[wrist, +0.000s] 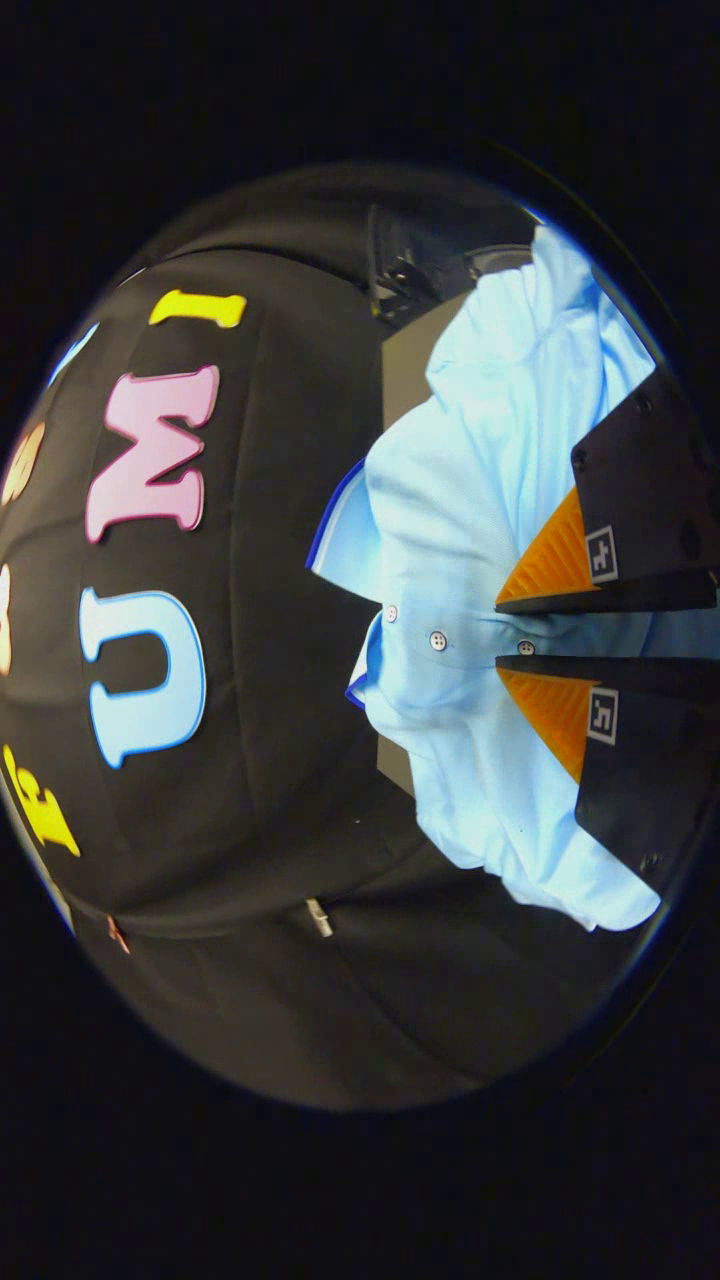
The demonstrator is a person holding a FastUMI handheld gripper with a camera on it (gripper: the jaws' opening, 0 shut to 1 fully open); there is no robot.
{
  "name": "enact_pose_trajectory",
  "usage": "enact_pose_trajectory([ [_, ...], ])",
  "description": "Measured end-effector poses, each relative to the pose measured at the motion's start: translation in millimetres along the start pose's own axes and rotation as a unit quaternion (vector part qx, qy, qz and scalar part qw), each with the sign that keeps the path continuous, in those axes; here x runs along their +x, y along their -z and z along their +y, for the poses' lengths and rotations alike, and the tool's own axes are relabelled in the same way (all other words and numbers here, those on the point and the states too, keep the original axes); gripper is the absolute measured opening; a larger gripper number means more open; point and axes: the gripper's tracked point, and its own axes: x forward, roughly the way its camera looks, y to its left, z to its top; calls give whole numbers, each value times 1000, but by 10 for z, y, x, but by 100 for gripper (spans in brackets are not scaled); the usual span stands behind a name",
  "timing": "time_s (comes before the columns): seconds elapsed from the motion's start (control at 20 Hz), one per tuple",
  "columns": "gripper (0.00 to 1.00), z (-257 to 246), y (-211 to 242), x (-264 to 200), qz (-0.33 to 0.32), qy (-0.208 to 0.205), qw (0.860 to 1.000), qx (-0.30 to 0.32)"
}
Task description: Put the clothes into the washing machine and then close the washing machine lid.
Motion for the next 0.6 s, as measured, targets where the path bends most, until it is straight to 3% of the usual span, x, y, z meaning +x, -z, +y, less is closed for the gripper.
enact_pose_trajectory([
  [0.15, 25, -25, -15, 27, 19, -14, 1000, 19],
  [0.35, 25, -22, -39, 37, 40, 11, 997, -58],
  [0.4, 14, -6, -32, 18, 40, 16, 997, -71],
  [0.55, 13, 12, -53, -41, 23, 15, 992, -121],
  [0.6, 6, 23, -86, -57, 11, 10, 993, -121],
])
